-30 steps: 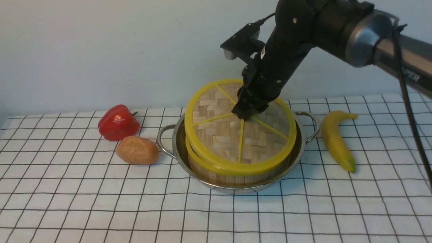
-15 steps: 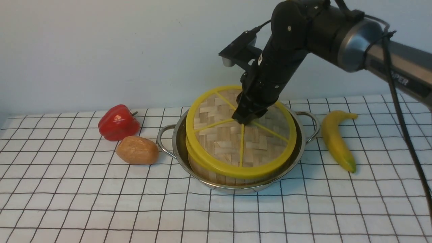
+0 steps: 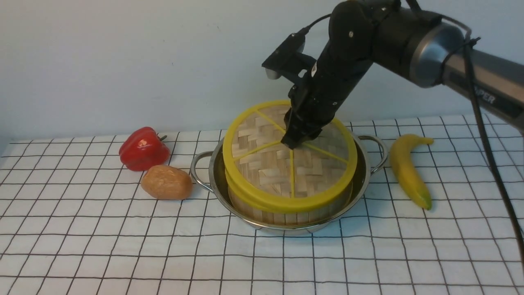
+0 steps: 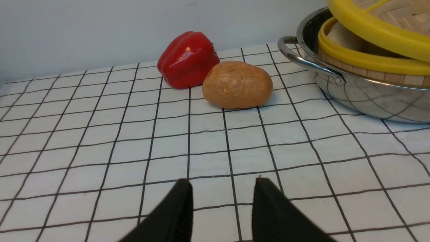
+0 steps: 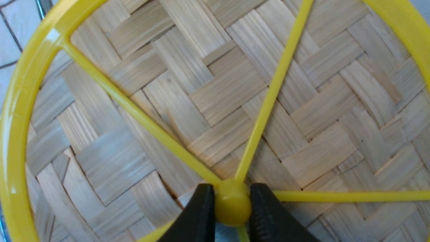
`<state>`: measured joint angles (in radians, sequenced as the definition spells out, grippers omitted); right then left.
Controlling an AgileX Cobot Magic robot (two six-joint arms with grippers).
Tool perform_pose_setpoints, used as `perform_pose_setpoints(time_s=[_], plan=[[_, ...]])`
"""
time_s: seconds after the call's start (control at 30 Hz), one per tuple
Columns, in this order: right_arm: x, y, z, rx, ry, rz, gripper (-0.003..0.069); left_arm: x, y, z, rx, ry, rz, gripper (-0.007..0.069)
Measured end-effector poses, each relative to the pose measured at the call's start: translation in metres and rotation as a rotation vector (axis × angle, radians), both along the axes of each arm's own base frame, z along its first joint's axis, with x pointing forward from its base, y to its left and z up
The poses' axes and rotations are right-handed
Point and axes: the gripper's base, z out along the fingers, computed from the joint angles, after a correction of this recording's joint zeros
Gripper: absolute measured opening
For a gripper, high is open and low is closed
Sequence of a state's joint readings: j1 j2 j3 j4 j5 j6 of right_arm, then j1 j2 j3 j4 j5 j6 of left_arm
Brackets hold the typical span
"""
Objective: Place the steamer in the pot on the white tablecloth, and put the lid on the steamer.
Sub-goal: 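Place the bamboo steamer lid onto the steamer basket in the pot with the right gripper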
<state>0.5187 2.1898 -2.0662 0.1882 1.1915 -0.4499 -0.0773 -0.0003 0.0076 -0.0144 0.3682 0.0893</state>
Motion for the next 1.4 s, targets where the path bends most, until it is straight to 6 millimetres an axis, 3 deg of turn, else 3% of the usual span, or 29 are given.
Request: perform_pose_setpoints(time_s=[0.53, 1.2, 1.4], plan=[[0.011, 0.007, -0.024, 0.003, -0.027, 0.055, 0.0147, 0.000, 0.000, 0.000, 0.000, 0.000, 0.000, 0.0243], [0.018, 0.010, -0.026, 0.001, -0.112, 0.081, 0.0146, 0.000, 0.000, 0.000, 0.000, 0.000, 0.000, 0.0243], [0.021, 0.007, -0.023, -0.029, -0.147, 0.048, 0.0199, 0.000, 0.000, 0.000, 0.000, 0.000, 0.000, 0.0243]])
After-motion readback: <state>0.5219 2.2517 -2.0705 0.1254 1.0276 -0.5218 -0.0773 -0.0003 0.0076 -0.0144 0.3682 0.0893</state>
